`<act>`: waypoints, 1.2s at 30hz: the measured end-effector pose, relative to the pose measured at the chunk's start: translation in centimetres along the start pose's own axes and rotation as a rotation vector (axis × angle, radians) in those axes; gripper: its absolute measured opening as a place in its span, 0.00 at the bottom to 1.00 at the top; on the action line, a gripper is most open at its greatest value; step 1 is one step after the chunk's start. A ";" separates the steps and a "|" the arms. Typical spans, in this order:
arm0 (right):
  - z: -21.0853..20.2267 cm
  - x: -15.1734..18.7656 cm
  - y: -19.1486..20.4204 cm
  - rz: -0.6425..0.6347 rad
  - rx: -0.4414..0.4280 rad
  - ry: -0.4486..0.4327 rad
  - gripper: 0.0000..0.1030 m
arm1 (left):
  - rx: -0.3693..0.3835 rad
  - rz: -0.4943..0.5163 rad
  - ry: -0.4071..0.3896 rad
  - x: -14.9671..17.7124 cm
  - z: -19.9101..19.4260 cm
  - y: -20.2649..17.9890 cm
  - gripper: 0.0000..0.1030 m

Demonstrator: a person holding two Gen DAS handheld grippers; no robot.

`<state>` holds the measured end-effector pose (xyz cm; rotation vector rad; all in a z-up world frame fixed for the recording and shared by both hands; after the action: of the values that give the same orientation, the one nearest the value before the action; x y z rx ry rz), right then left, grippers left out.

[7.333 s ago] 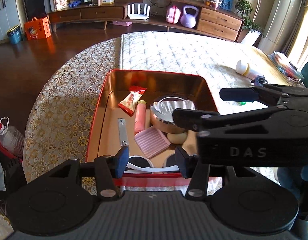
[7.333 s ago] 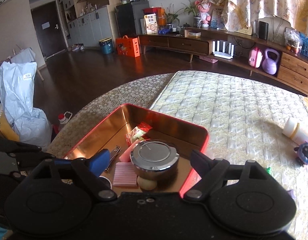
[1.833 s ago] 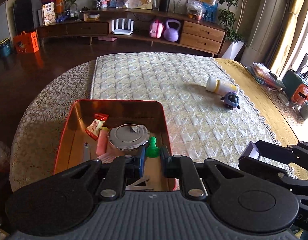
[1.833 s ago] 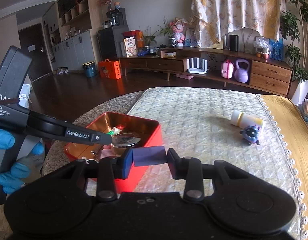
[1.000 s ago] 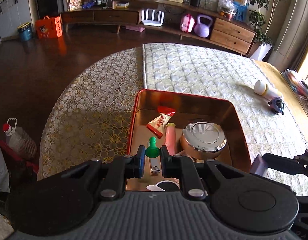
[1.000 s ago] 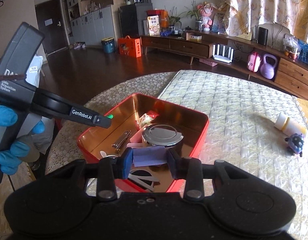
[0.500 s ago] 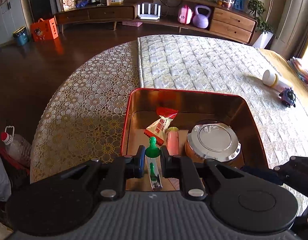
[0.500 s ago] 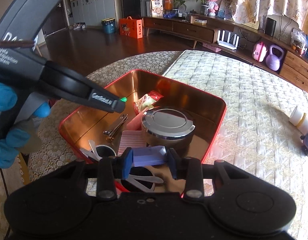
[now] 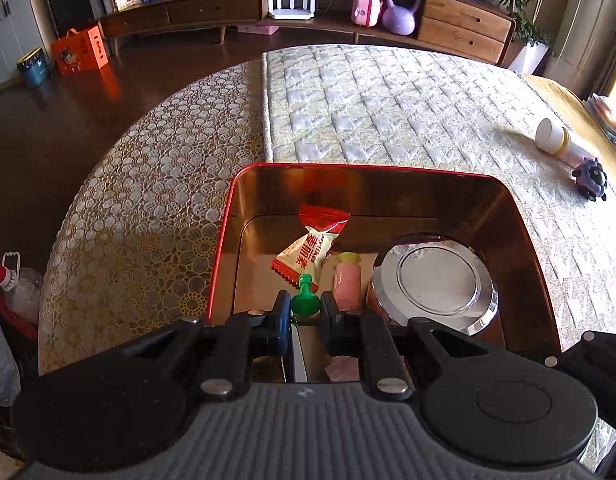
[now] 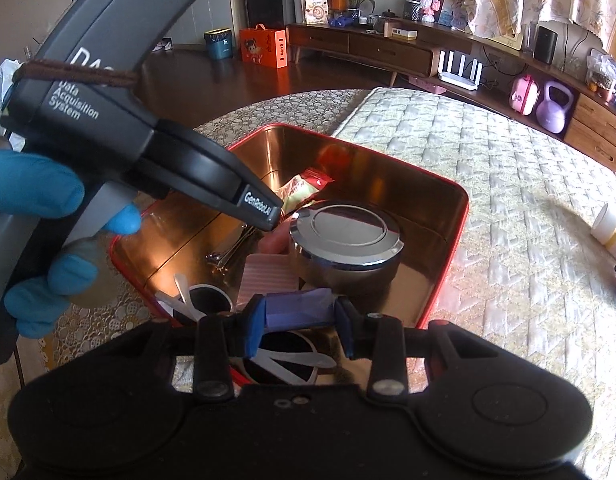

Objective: Organize rigid objects
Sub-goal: 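Lower the green toy and purple eraser into the red tin box and open both tools, then lift both tools out of the box toward the pill bottle and plush toy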

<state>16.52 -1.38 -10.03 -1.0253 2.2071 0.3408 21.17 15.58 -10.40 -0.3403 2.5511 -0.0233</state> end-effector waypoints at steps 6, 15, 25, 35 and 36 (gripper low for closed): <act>-0.2 0.1 0.0 0.017 -0.007 -0.003 0.38 | -0.003 0.005 0.008 -0.1 0.1 -0.1 0.15; -1.1 0.3 0.1 0.027 -0.002 -0.019 0.43 | -0.012 -0.004 0.005 0.0 -0.3 0.1 0.15; -2.6 0.5 -0.1 0.079 0.006 -0.057 0.50 | 0.006 -0.006 -0.026 0.7 -2.3 -0.1 0.16; -5.2 1.2 -0.1 0.089 0.033 -0.123 0.62 | 0.047 -0.005 -0.077 1.9 -5.6 -0.6 0.29; -5.5 1.3 -0.1 0.088 0.035 -0.129 0.62 | 0.050 -0.002 -0.085 2.1 -6.0 -0.8 0.30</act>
<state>13.40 -4.83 -6.84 -0.8649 2.1379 0.3951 16.47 14.01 -6.38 -0.3176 2.4615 -0.0714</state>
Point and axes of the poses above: each gripper's, at about its wrist camera, not at the fingertips, and z roughly the way its jaws point, y to its left, x to its underside, the point moved 1 cm from there along z, roughly the way its jaws point, and after that the axes turned 8 degrees about -z, right-handed, at the moved point
